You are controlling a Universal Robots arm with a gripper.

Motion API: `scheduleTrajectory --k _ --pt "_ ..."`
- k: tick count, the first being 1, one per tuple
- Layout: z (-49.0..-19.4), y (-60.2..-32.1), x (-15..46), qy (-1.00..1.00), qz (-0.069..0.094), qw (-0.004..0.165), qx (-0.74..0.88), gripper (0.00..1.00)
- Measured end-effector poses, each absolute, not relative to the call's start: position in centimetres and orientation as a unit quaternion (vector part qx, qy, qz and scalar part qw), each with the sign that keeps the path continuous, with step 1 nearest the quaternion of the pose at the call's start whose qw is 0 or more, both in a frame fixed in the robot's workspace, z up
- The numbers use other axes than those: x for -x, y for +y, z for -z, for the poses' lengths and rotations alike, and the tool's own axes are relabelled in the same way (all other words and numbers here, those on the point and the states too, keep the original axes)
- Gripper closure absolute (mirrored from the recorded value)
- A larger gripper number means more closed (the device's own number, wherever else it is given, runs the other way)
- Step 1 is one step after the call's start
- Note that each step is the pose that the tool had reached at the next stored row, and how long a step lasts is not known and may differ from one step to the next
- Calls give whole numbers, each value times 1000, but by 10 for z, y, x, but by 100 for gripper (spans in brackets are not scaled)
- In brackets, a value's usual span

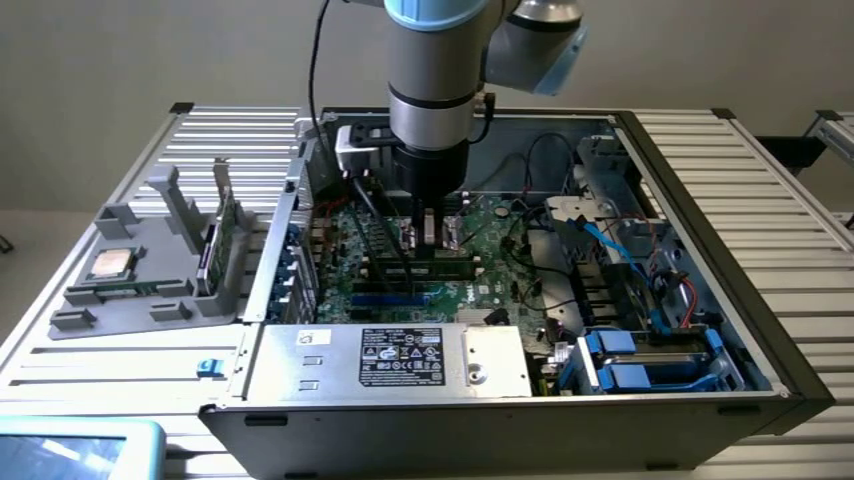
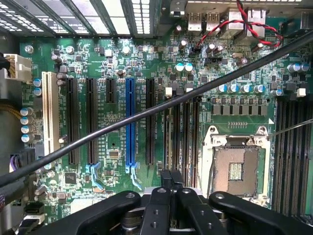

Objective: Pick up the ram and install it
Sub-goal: 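Insert the ram into the slot, then press down the ram until it locks into place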

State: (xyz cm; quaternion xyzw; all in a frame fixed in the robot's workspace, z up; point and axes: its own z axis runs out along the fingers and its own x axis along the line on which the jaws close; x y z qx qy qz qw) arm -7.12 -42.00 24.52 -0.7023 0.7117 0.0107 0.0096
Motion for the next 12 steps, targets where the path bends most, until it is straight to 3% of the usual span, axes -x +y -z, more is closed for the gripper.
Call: scheduleTrajectory --k 4,12 --pt "-245 -421 67 712 -18 2 702 91" --pt "-245 -421 67 712 -18 3 702 91"
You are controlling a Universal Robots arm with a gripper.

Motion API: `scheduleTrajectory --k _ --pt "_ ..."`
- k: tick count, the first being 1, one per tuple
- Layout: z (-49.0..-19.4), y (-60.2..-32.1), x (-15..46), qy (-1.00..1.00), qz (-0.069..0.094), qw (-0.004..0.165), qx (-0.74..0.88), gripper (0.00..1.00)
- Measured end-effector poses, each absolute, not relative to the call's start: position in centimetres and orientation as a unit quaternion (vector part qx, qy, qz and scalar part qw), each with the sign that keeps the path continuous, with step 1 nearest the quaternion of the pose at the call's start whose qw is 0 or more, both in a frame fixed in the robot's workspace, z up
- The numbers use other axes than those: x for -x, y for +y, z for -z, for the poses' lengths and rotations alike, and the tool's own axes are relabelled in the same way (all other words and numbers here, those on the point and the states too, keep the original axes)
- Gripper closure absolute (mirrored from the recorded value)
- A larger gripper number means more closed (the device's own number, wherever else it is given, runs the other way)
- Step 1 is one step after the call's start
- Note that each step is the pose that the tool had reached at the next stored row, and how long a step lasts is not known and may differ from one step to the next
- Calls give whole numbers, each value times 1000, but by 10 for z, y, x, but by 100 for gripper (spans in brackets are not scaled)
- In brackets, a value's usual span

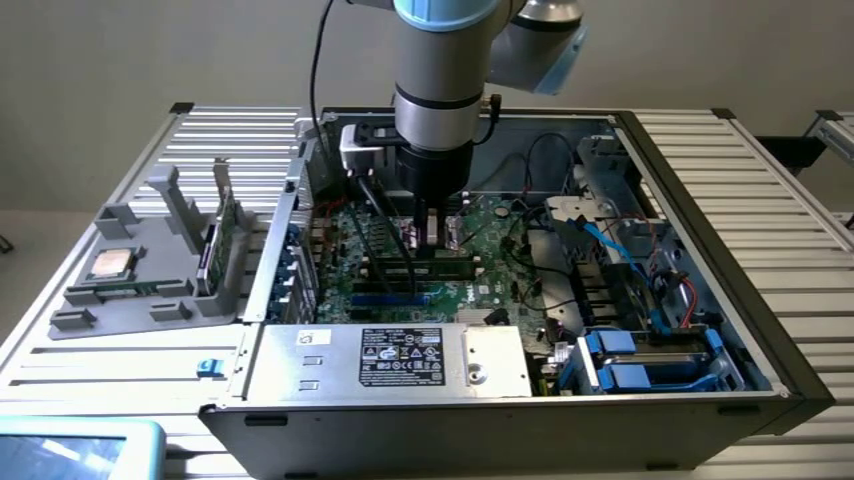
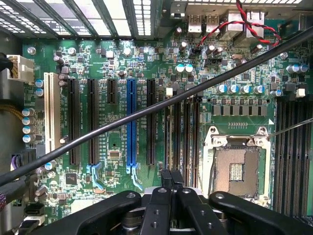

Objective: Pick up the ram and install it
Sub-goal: 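Press down the ram until it locks into place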

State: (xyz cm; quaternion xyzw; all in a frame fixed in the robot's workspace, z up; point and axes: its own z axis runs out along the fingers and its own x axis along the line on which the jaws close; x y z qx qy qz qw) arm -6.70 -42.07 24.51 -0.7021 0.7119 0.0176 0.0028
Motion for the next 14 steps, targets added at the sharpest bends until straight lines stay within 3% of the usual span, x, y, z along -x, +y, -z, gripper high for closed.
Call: scheduleTrajectory --k 14 --pt "-239 -421 64 712 -18 2 702 91"
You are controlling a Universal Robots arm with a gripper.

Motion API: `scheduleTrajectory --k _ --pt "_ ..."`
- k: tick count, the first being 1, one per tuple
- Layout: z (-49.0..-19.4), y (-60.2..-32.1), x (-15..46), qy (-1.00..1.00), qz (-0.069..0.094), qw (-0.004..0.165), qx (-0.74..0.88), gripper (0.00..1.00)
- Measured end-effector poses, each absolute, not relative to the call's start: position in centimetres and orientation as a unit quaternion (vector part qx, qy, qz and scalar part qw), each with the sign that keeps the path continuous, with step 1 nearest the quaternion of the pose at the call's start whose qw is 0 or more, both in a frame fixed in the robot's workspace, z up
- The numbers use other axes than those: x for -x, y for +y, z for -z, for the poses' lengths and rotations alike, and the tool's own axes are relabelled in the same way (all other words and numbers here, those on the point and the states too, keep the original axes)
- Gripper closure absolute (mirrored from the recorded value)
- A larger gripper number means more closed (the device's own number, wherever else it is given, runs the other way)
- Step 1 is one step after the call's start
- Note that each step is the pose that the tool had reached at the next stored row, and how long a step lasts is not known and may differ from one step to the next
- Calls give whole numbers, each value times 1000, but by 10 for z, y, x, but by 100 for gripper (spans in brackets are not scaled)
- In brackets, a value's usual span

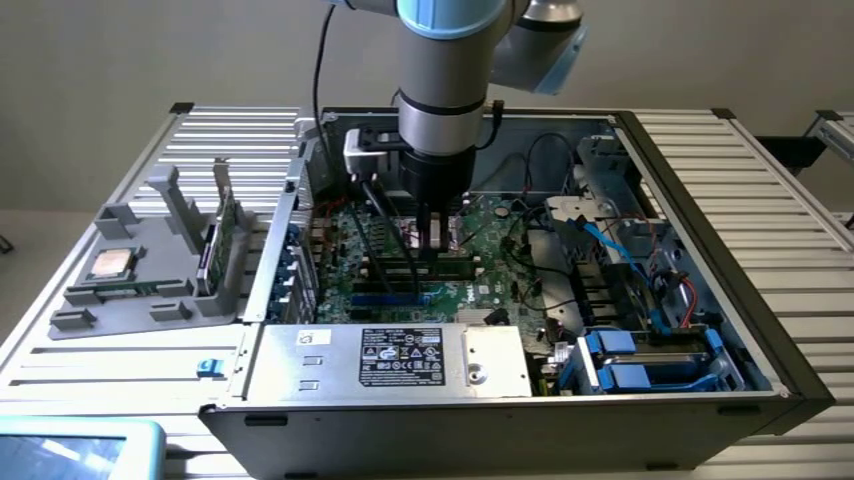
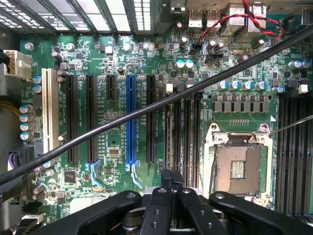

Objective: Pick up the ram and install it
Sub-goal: 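Press down the ram until it locks into place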

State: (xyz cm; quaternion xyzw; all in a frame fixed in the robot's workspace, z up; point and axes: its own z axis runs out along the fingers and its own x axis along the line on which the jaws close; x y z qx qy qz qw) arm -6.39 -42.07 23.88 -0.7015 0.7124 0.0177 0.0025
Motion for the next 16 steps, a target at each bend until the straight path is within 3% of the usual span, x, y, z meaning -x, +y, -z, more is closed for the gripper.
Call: scheduleTrajectory --k 16 --pt "-231 -419 64 712 -18 2 702 91"
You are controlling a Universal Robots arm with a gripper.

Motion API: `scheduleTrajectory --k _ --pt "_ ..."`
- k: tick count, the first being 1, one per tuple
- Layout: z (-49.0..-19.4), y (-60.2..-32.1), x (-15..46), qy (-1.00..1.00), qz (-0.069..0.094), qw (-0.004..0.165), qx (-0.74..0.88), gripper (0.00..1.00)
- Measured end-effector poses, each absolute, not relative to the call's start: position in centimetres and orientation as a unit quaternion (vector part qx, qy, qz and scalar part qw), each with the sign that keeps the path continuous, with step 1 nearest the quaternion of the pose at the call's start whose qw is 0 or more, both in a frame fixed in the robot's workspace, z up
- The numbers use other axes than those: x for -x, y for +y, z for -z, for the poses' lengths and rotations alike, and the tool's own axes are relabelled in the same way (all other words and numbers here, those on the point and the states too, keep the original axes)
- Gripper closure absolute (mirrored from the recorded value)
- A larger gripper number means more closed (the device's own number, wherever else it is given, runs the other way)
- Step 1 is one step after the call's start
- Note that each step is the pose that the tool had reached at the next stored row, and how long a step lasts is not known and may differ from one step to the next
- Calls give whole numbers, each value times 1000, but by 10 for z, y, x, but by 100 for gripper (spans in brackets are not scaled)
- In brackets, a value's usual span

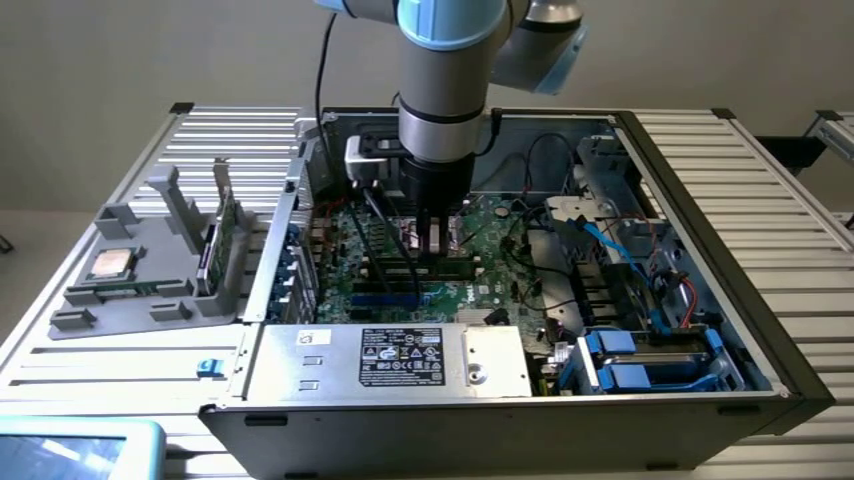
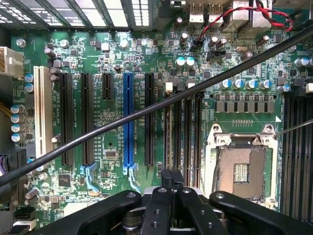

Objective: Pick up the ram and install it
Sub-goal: 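Press down the ram until it locks into place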

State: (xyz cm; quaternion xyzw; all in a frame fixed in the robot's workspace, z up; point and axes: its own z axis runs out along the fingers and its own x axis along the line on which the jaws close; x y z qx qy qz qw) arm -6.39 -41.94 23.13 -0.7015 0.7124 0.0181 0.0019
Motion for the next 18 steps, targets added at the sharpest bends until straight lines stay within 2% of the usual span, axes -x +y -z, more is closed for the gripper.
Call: scheduleTrajectory --k 18 --pt "-225 -419 64 712 -18 2 701 91"
